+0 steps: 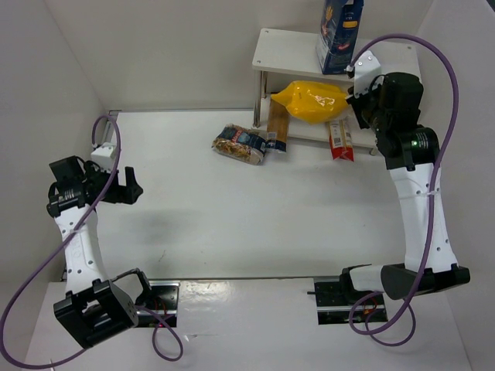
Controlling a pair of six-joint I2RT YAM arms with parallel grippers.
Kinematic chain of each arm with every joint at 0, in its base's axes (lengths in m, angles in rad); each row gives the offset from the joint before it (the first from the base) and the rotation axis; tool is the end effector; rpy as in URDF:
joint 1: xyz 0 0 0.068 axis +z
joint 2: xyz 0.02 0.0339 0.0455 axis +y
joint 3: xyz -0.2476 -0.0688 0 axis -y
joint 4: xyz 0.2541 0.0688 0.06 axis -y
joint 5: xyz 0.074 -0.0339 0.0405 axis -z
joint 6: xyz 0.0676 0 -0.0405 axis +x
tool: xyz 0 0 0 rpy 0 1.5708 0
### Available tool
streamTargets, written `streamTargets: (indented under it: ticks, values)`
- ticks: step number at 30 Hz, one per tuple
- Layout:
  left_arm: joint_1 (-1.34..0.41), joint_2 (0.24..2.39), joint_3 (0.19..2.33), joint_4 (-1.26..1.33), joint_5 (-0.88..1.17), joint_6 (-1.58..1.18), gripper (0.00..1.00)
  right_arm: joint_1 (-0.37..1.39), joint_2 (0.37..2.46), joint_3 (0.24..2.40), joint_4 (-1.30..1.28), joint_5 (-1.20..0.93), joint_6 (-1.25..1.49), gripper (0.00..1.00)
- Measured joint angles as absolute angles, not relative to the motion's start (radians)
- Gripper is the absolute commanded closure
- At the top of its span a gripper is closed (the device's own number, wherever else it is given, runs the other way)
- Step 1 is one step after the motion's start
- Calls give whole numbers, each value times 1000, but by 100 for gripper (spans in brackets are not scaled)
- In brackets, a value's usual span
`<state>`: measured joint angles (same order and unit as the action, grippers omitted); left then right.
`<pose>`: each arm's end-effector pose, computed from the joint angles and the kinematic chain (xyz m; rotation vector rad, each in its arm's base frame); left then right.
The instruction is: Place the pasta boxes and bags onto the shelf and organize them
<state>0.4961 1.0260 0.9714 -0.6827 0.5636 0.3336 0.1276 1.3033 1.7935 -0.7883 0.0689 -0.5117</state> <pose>0.2333 0.0852 0.2831 0.1008 2.1790 -0.1872 0.2840 0.0317 0.4833 -0.5455 1.8004 -0.3289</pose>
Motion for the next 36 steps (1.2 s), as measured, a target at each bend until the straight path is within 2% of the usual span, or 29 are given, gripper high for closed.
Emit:
streamTargets:
  ticks: [19, 36]
  values:
    - [496, 1065, 1000, -691, 574, 334, 0, 101, 1333, 1966, -684, 379, -519, 100]
    - [496, 1098, 1027, -693, 574, 335, 0, 64, 1336, 1934, -575, 581, -651, 100]
